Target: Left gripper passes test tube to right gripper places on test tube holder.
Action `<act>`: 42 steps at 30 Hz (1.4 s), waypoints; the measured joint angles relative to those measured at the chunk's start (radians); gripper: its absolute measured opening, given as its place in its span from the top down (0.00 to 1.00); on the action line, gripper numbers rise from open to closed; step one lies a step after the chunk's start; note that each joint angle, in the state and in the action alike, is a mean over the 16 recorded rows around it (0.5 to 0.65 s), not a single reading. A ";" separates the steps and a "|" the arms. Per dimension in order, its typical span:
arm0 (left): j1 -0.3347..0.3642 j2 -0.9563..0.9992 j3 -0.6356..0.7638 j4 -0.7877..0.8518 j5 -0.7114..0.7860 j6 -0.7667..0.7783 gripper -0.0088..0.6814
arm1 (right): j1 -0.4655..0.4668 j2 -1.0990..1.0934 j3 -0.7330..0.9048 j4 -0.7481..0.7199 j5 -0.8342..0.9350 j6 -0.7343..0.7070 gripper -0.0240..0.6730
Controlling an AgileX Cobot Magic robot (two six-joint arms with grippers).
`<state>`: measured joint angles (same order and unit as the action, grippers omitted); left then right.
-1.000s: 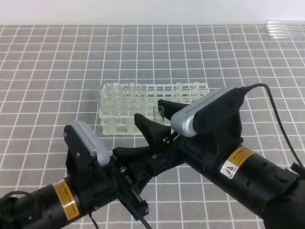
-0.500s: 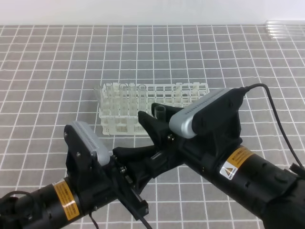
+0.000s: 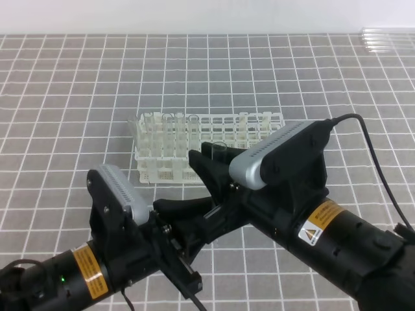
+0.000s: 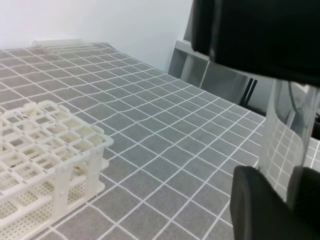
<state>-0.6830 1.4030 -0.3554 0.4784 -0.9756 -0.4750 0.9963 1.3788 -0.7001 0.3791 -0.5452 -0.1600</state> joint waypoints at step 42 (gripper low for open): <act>-0.001 -1.047 0.123 1.173 0.714 -1.327 0.92 | 0.002 -0.181 0.004 0.090 0.278 -0.138 0.84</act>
<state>-0.6843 0.3558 -0.2322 1.6512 -0.2616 -1.8025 0.9980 1.1973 -0.6963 0.4694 -0.2667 -0.2979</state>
